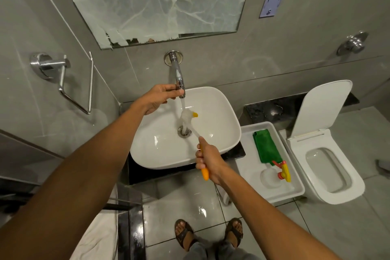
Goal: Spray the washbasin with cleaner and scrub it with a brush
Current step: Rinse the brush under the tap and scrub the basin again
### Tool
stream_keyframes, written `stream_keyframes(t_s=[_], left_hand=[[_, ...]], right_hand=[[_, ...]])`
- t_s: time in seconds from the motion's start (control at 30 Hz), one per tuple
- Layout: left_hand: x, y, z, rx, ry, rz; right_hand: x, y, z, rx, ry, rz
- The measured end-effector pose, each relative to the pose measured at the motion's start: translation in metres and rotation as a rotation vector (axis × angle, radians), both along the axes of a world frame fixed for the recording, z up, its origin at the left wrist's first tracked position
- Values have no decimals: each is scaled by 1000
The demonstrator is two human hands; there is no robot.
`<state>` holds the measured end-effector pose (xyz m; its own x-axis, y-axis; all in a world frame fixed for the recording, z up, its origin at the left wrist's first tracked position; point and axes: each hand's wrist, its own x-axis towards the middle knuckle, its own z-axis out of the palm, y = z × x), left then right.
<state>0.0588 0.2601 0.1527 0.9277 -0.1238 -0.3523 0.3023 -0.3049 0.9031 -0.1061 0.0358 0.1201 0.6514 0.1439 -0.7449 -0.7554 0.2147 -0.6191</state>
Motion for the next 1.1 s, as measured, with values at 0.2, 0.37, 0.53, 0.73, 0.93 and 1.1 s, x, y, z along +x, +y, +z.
stream_keyframes(t_s=[0.2,0.37,0.53,0.73,0.93,1.1], left_hand=[[-2,-2,2,18,-16,9],[-4,-4,1,-2,-24,28],[-3,-5,-1,-3,-38,21],[0,-7,-6,-52,-53,53],[-2,-17,-3,0,-90,153],[-3,-32,-7,177,-148,331]], right_hand=[[-1,5,0,-604,-329,245],[8,-5,-4,437,248,-148],[9,-11,2,781,391,-223],[2,4,0,-606,-385,265],[1,7,-9,-832,-484,408],[1,10,-10,-825,-477,388]])
